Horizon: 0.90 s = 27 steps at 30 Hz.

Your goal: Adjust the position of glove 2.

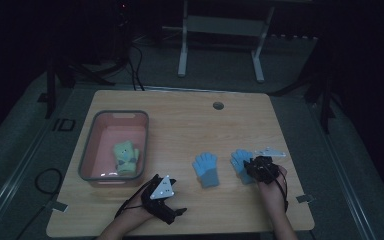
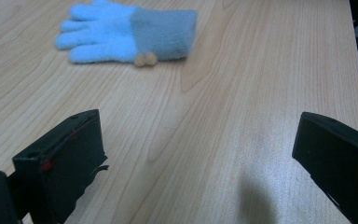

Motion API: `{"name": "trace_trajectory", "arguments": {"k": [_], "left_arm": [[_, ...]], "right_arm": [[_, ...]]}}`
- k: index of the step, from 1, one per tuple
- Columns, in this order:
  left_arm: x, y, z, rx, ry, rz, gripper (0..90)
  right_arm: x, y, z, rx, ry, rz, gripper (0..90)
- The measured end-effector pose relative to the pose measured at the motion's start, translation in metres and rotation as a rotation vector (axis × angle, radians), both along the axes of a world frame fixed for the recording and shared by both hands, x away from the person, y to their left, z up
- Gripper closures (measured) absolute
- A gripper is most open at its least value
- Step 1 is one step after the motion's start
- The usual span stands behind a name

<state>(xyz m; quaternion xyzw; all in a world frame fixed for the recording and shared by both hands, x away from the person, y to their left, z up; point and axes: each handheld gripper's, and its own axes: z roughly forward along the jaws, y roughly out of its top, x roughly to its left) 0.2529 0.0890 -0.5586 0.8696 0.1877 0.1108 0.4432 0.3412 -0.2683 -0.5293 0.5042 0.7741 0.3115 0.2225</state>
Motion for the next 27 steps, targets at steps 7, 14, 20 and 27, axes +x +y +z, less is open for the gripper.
{"name": "trace_trajectory", "arguments": {"k": [7, 14, 20, 27], "left_arm": [[0.0, 0.001, 0.0, -0.005, 0.007, 0.009, 2.4], [-0.002, 0.003, 0.0, -0.021, 0.01, 0.021, 2.4], [-0.002, 0.004, 0.0, -0.023, 0.009, 0.023, 2.4], [-0.002, 0.004, -0.001, -0.019, 0.013, 0.02, 2.4]], "right_arm": [[0.004, -0.011, 0.004, -0.034, 0.001, 0.196, 64.6], [0.009, -0.022, 0.008, -0.02, 0.002, 0.322, 65.7], [0.017, -0.032, 0.003, -0.004, 0.014, 0.378, 65.7], [0.024, -0.032, -0.008, 0.035, 0.03, 0.395, 65.3]]}}
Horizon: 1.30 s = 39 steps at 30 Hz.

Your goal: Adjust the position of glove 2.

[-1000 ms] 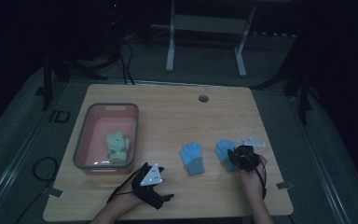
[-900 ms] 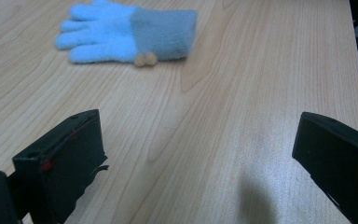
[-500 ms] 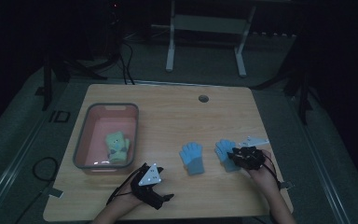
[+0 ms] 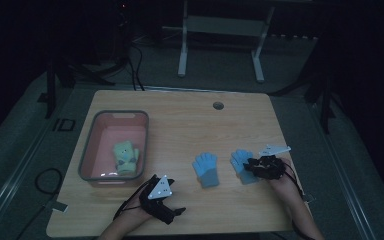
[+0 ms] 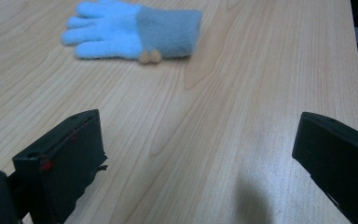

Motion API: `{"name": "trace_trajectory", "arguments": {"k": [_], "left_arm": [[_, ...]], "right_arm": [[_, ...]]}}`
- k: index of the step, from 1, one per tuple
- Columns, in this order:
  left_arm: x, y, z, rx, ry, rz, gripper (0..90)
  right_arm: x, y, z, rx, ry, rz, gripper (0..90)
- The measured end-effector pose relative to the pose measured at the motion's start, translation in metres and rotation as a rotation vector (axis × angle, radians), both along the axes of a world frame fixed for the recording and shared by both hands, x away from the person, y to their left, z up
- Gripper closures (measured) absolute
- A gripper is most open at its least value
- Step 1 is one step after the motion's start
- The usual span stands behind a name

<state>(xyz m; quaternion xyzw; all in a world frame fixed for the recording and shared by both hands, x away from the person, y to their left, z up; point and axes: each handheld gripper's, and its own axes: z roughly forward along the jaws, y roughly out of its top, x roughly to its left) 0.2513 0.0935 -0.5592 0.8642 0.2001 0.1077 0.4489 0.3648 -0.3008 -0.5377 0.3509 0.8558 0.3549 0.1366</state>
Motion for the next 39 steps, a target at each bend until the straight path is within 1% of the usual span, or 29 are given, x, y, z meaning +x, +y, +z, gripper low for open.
{"name": "trace_trajectory", "arguments": {"k": [2, 3, 4, 5, 6, 9, 12, 14, 16, 17, 20, 23, 24, 27, 30, 33, 36, 37, 38, 39], "left_arm": [[0.0, 0.0, 0.0, -0.002, 0.002, 0.002, 2.4], [0.001, 0.0, 0.0, -0.001, 0.001, 0.001, 2.4], [0.001, 0.0, 0.0, 0.0, 0.0, -0.001, 2.4], [0.001, -0.001, -0.001, 0.001, 0.0, 0.0, 2.4], [0.001, -0.001, -0.001, 0.001, 0.0, -0.001, 2.4], [0.0, -0.001, -0.001, 0.001, -0.001, -0.001, 2.4], [0.0, -0.001, -0.001, 0.007, -0.004, -0.003, 2.4], [0.0, -0.001, -0.001, 0.006, -0.003, -0.003, 2.4], [0.0, -0.001, -0.001, 0.006, -0.003, -0.003, 2.4], [0.0, -0.001, -0.001, 0.005, -0.003, -0.003, 2.4], [0.0, 0.0, -0.001, 0.004, -0.001, 0.0, 2.4], [0.0, 0.0, -0.001, 0.004, -0.001, 0.0, 2.4], [0.0, -0.001, -0.001, 0.008, -0.003, -0.004, 2.4], [0.0, -0.001, -0.001, 0.01, -0.003, -0.003, 2.4], [0.0, -0.001, -0.001, 0.01, -0.004, -0.004, 2.4], [0.0, -0.001, 0.0, 0.008, -0.003, -0.004, 2.4], [0.0, -0.001, 0.0, 0.009, -0.004, -0.004, 2.4], [0.0, -0.001, 0.0, 0.009, -0.004, -0.004, 2.4], [0.0, 0.0, 0.0, 0.008, -0.004, -0.005, 2.4], [0.0, 0.0, 0.0, 0.011, -0.008, -0.005, 2.4]], "right_arm": [[-0.001, 0.001, -0.004, -0.003, 0.006, -0.003, 65.2], [-0.001, 0.002, -0.007, -0.017, 0.01, -0.013, 65.4], [-0.001, 0.002, -0.008, -0.026, 0.007, -0.022, 66.9], [-0.002, 0.003, -0.009, -0.016, 0.008, -0.036, 69.8], [-0.003, 0.004, -0.01, -0.019, 0.002, -0.053, 72.3], [-0.007, 0.01, -0.01, -0.054, -0.022, -0.082, 81.7], [-0.012, 0.016, -0.011, -0.074, -0.048, -0.118, 84.4], [-0.012, 0.018, -0.011, -0.066, -0.038, -0.152, 85.4], [-0.012, 0.019, -0.008, -0.07, -0.037, -0.166, 86.4], [-0.012, 0.019, -0.007, -0.063, -0.033, -0.171, 86.8], [-0.014, 0.019, 0.003, -0.046, -0.052, -0.168, 87.1], [-0.015, 0.02, 0.007, -0.04, -0.059, -0.172, 87.2], [-0.018, 0.022, 0.024, 0.011, -0.08, -0.157, 87.2], [-0.021, 0.028, 0.038, 0.055, -0.086, -0.131, 87.2], [-0.025, 0.04, 0.05, 0.07, -0.106, -0.093, 87.2], [-0.029, 0.055, 0.057, 0.071, -0.117, -0.056, 87.1], [-0.03, 0.069, 0.06, 0.091, -0.103, -0.021, 87.1], [-0.03, 0.069, 0.06, 0.091, -0.103, -0.021, 87.1], [-0.03, 0.074, 0.06, 0.091, -0.103, -0.01, 87.1], [-0.031, 0.084, 0.061, 0.1, -0.1, 0.011, 87.1]]}}
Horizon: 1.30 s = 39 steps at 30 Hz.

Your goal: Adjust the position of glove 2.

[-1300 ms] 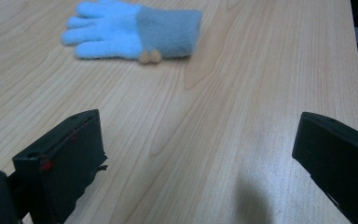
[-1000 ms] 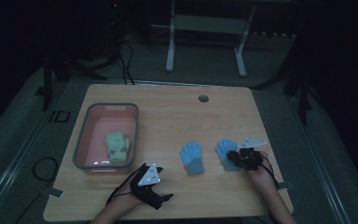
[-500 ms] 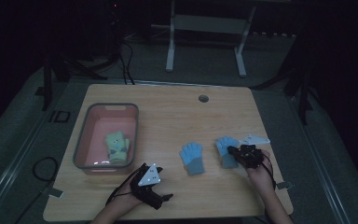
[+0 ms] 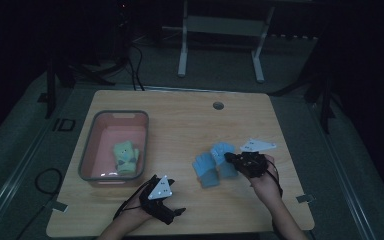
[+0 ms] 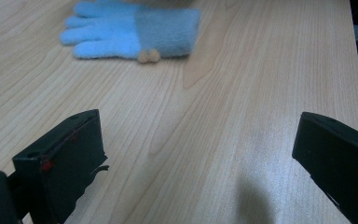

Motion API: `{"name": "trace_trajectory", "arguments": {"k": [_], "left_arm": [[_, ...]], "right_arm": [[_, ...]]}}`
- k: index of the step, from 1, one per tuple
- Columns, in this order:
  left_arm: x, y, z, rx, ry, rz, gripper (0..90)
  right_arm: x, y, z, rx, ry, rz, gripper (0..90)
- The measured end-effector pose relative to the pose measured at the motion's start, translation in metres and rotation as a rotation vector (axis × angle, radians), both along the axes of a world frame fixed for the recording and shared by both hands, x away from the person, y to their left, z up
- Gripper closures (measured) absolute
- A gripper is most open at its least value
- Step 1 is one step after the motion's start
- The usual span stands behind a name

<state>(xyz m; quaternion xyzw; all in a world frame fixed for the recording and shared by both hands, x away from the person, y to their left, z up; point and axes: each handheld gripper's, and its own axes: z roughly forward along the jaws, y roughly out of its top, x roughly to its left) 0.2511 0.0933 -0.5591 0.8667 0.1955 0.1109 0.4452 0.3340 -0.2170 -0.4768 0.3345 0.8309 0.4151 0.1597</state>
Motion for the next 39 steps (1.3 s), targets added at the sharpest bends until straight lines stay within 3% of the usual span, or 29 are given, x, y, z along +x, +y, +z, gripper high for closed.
{"name": "trace_trajectory", "arguments": {"k": [9, 13, 29, 35, 39], "left_arm": [[0.0, 0.001, 0.001, -0.004, -0.005, 0.002, 2.4], [-0.001, 0.002, 0.001, -0.003, -0.007, 0.002, 2.4], [0.0, 0.002, 0.0, 0.006, -0.012, 0.011, 2.4], [0.0, 0.003, 0.001, -0.01, -0.036, 0.038, 2.4], [0.001, 0.001, 0.0, -0.008, -0.018, 0.035, 2.4]], "right_arm": [[-0.003, 0.032, -0.003, 0.0, 0.01, 0.062, 87.0], [-0.004, 0.043, -0.013, -0.022, 0.032, 0.094, 86.9], [0.004, 0.05, -0.044, -0.101, 0.091, 0.106, 86.2], [0.009, 0.049, -0.054, -0.093, 0.118, 0.082, 85.3], [0.009, 0.05, -0.059, -0.095, 0.126, 0.078, 84.6]]}}
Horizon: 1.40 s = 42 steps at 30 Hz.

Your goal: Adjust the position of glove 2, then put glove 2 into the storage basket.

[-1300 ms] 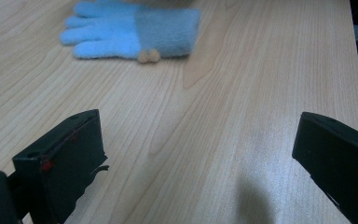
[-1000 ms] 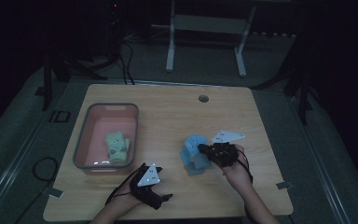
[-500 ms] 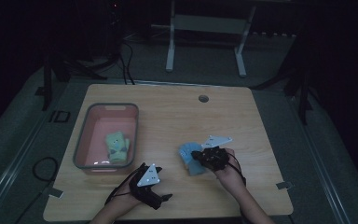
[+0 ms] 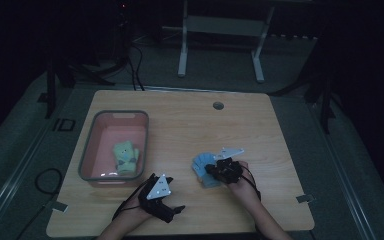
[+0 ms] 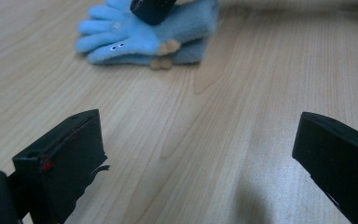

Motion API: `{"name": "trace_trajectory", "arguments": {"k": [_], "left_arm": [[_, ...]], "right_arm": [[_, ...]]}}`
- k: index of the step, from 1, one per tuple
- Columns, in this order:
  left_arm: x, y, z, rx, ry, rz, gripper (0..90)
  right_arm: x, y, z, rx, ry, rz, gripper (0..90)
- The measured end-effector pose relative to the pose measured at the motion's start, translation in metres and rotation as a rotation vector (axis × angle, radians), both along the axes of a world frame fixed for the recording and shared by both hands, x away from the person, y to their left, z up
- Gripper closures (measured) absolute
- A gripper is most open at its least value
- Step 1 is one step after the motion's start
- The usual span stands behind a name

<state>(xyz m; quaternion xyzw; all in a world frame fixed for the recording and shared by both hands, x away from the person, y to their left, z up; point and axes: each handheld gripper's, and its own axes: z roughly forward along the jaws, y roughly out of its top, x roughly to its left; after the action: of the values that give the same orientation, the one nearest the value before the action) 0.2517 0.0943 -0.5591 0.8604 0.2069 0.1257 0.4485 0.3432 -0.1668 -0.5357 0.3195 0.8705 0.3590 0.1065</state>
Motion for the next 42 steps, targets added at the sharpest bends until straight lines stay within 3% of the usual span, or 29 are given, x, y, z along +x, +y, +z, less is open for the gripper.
{"name": "trace_trajectory", "arguments": {"k": [9, 13, 16, 20, 24, 30, 32, 38, 42], "left_arm": [[0.0, -0.005, 0.004, 0.066, 0.028, 0.034, 2.4], [-0.001, -0.006, 0.005, 0.053, 0.025, 0.036, 2.4], [-0.001, -0.007, 0.005, 0.058, 0.019, 0.033, 2.4], [-0.002, -0.01, 0.006, 0.064, 0.032, 0.022, 2.4], [-0.002, -0.013, 0.006, 0.064, 0.047, 0.006, 2.4], [-0.003, -0.018, 0.009, 0.068, 0.044, -0.012, 2.4], [-0.002, -0.02, 0.01, 0.071, 0.038, -0.017, 2.8], [-0.002, -0.03, 0.013, 0.069, -0.008, -0.051, 6.6], [0.001, -0.035, 0.015, 0.054, -0.041, -0.099, 11.4]], "right_arm": [[-0.002, 0.001, -0.004, 0.0, -0.003, -0.005, 78.6], [-0.005, 0.0, 0.004, 0.028, -0.02, 0.018, 64.1], [-0.007, -0.002, 0.009, 0.046, -0.044, 0.017, 48.2], [-0.004, -0.008, 0.013, 0.107, -0.014, 0.016, 28.2], [-0.003, -0.014, 0.014, 0.139, 0.005, 0.04, 16.3], [0.002, -0.026, 0.013, 0.149, 0.045, 0.05, 16.9], [0.003, -0.029, 0.014, 0.149, 0.024, 0.051, 14.3], [0.006, -0.038, 0.022, 0.156, 0.047, 0.052, 14.5], [0.01, -0.045, 0.028, 0.167, 0.051, 0.058, 14.3]]}}
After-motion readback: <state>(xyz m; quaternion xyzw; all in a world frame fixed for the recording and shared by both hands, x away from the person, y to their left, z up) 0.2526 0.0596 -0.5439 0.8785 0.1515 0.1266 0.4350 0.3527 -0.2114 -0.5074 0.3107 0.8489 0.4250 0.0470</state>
